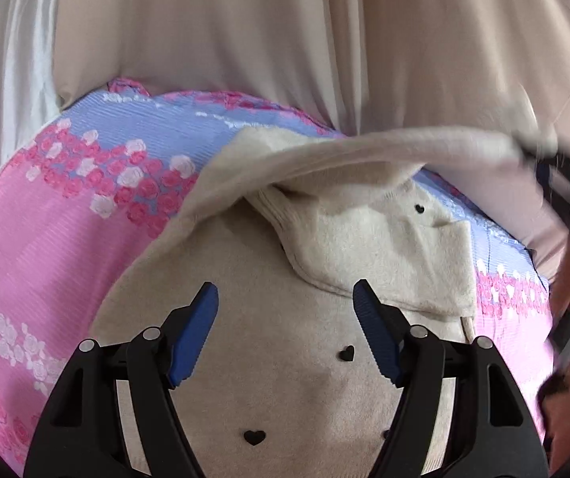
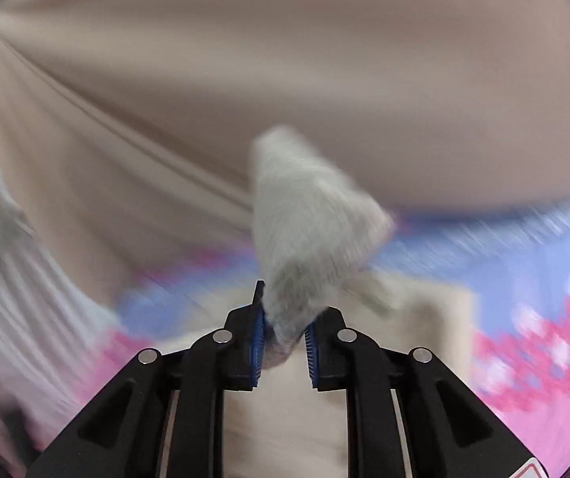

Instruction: Fold small clothes

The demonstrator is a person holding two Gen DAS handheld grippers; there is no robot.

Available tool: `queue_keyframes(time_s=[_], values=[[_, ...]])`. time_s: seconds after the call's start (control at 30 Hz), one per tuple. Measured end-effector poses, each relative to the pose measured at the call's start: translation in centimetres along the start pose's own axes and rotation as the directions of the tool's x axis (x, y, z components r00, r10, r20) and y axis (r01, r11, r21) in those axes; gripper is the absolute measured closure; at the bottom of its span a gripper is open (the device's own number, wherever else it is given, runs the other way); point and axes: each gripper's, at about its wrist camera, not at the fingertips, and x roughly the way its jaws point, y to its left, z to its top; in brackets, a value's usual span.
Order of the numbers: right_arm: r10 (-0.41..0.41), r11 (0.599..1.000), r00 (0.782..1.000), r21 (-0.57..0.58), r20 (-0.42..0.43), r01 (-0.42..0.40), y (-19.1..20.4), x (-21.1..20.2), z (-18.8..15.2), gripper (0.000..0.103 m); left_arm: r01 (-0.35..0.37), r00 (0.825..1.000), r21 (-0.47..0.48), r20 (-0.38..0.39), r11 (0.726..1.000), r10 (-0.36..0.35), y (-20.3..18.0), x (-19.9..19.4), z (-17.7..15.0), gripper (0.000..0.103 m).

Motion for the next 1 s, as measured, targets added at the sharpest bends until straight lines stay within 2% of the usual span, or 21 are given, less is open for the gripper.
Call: queue_keyframes(time_s=[0.03, 0.07, 0.1, 0.13, 0.17, 0.2, 0.27, 0.3, 0.37, 0.47, 0.53, 0.57, 0.63, 0.73, 0.77, 0.83, 0.87, 0.9, 0.93, 1.0], values=[[-0.068, 0.997, 0.992, 0.028, -0.106, 0.071, -2.5, 2.3, -2.1, 0.082, -0.001, 1.0, -0.002, -0.01, 1.0, 0.001, -0.3, 0.5, -0.1, 0.035], [-0.119, 0.989, 0.97, 0.062, -0.214, 0.135, -4.6, 4.2, -4.0, 0.082, 0.005, 1.0, -0.004, -0.022, 1.0, -0.005, -0.4, 0.9, -0.1, 0.035], [-0.159, 0.974, 0.936, 0.105, -0.314, 0.201, -6.7, 5.6, -5.9, 0.082, 0.015, 0.999, -0.009, -0.034, 1.0, -0.015, -0.6, 1.3, -0.1, 0.035], [-0.159, 0.966, 0.926, 0.138, -0.343, 0.217, -7.7, 5.7, -7.0, 0.084, 0.017, 0.999, -0.012, -0.043, 1.0, -0.017, -0.8, 1.5, -0.1, 0.035], [-0.134, 0.967, 0.941, 0.168, -0.312, 0.193, -7.9, 4.9, -7.5, 0.084, 0.023, 0.999, -0.014, -0.048, 1.0, -0.024, -1.0, 1.5, -0.1, 0.035], [-0.144, 0.966, 0.952, 0.169, -0.269, 0.193, -7.4, 3.7, -7.7, 0.073, 0.03, 0.999, -0.012, -0.045, 0.999, -0.03, -1.1, 1.4, -0.1, 0.035], [-0.188, 0.971, 0.958, 0.104, -0.219, 0.214, -5.1, 1.9, -8.0, 0.059, 0.026, 0.999, -0.001, -0.03, 1.0, -0.026, -1.0, 1.2, -0.1, 0.031], [-0.164, 0.982, 0.965, 0.057, -0.206, 0.179, -3.3, 1.5, -8.1, 0.059, 0.016, 0.999, 0.0, -0.028, 1.0, -0.016, -0.8, 1.3, 0.0, 0.03], [-0.142, 0.99, 0.965, -0.018, -0.218, 0.142, -1.1, 1.8, -8.6, 0.059, 0.008, 0.999, -0.022, -0.044, 1.0, -0.009, -0.1, 2.1, 0.5, 0.028], [-0.11, 0.993, 0.964, -0.073, -0.244, 0.095, 1.0, 2.5, -8.9, 0.059, 0.036, 0.994, -0.187, -0.099, 0.982, -0.056, 2.7, 4.3, 1.5, 0.029], [-0.124, 0.99, 0.964, -0.088, -0.235, 0.106, 1.3, 2.9, -8.0, 0.059, 0.073, 0.988, -0.291, -0.112, 0.954, -0.11, 4.0, 5.2, 2.2, 0.029], [-0.155, 0.987, 0.964, -0.081, -0.216, 0.141, 0.7, 2.5, -7.6, 0.059, 0.088, 0.987, -0.306, -0.103, 0.948, -0.125, 4.1, 5.0, 2.5, 0.029], [-0.223, 0.975, 0.956, -0.031, -0.193, 0.221, -0.9, 1.9, -6.7, 0.057, 0.116, 0.988, -0.264, -0.069, 0.957, -0.139, 3.4, 4.2, 3.1, 0.029], [-0.303, 0.946, 0.935, 0.059, -0.184, 0.318, -5.5, 2.3, -4.8, 0.057, 0.123, 0.99, -0.166, -0.046, 0.978, -0.133, 1.7, 3.3, 3.0, 0.029], [-0.307, 0.944, 0.931, 0.065, -0.197, 0.325, -6.0, 2.9, -4.3, 0.056, 0.137, 0.988, -0.146, -0.046, 0.98, -0.145, 1.1, 3.1, 2.7, 0.029], [-0.263, 0.954, 0.928, 0.07, -0.264, 0.291, -7.0, 4.7, -3.8, 0.056, 0.165, 0.983, -0.125, -0.058, 0.978, -0.173, 0.1, 3.2, 2.4, 0.029], [-0.252, 0.958, 0.92, 0.06, -0.302, 0.282, -7.1, 5.5, -3.9, 0.062, 0.184, 0.979, -0.114, -0.066, 0.976, -0.192, -0.6, 3.2, 2.1, 0.029], [-0.258, 0.957, 0.911, 0.045, -0.321, 0.287, -7.0, 5.8, -4.0, 0.079, 0.197, 0.976, -0.097, -0.076, 0.976, -0.204, -1.4, 3.3, 1.7, 0.029], [-0.244, 0.962, 0.911, 0.038, -0.333, 0.271, -6.8, 6.1, -4.0, 0.089, 0.21, 0.972, -0.076, -0.088, 0.975, -0.216, -2.2, 3.4, 1.4, 0.028], [-0.198, 0.971, 0.925, 0.066, -0.325, 0.231, -6.3, 5.5, -3.7, 0.092, 0.25, 0.961, -0.016, -0.114, 0.968, -0.251, -3.9, 3.7, 0.8, 0.027]])
